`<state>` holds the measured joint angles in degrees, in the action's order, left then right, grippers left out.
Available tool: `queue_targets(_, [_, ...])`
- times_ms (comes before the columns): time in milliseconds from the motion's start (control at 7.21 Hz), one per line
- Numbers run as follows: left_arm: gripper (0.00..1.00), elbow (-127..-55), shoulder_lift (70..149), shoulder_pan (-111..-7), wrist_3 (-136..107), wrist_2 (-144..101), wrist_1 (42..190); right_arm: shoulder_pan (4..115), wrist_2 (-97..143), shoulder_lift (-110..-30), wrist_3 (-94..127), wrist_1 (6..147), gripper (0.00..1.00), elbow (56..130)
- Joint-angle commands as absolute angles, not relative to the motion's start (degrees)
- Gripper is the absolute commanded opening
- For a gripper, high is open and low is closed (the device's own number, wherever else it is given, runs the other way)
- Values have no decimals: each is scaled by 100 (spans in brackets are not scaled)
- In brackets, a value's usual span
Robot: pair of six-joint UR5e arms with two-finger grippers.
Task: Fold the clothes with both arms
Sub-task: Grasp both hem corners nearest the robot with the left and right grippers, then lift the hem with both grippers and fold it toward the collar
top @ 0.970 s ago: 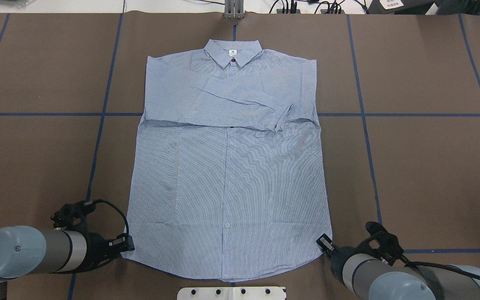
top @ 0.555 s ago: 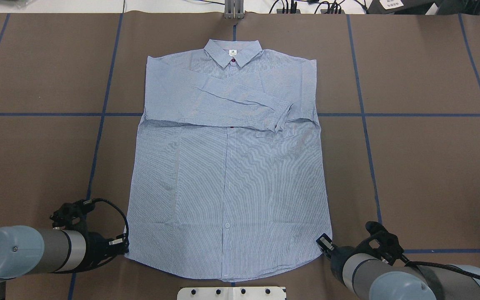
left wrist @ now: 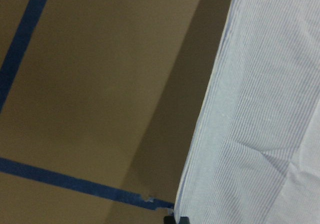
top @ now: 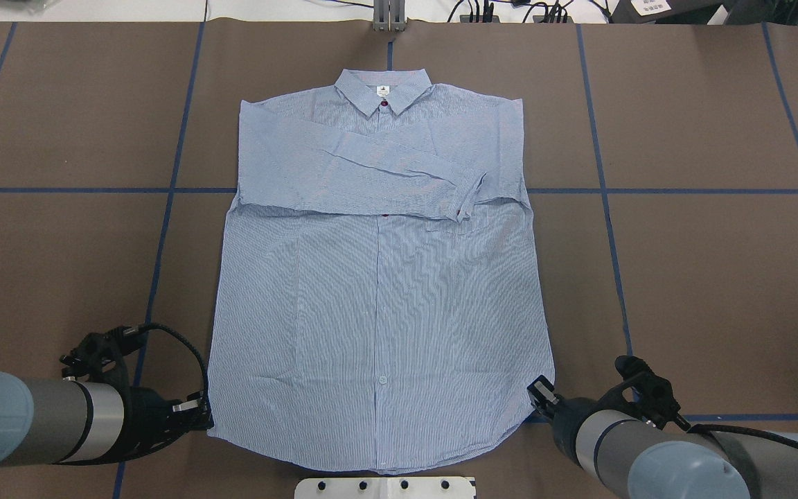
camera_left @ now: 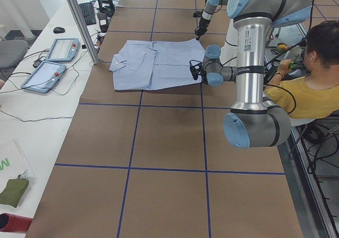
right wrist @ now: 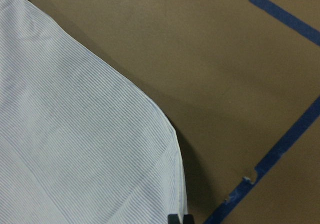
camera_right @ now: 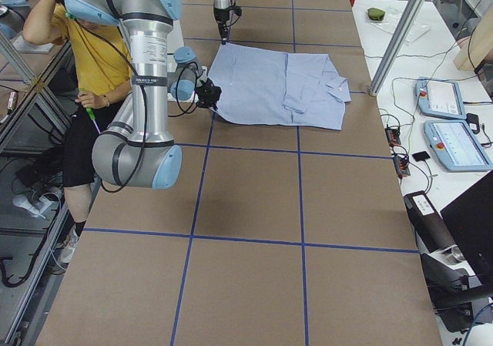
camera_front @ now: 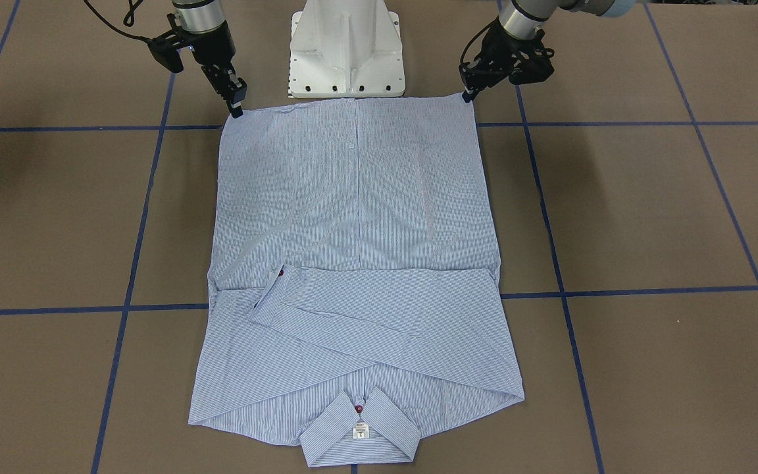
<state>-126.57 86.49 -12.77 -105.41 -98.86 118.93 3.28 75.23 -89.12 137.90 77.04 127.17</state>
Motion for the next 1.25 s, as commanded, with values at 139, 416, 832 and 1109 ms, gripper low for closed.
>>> queue_targets(139, [0,-12841,9130,-2333,-10948,-10342,11663,1227,7559,-8598,13746,8173,0,13210])
queue_targets(416, [0,-12553,9595,-3265,-10951,-10851,11646,1816,7550,-8368,13746,8183,0,13201])
queue_targets(832, [0,-12261,9782,-4190,-10951,-11591,11637,2521,7506,-8271,13781,8156,0,13166])
queue_targets(1109, [0,-12252,9791,-4508,-10960,-11908,11637,2715,7480,-8008,13799,8156,0,13140])
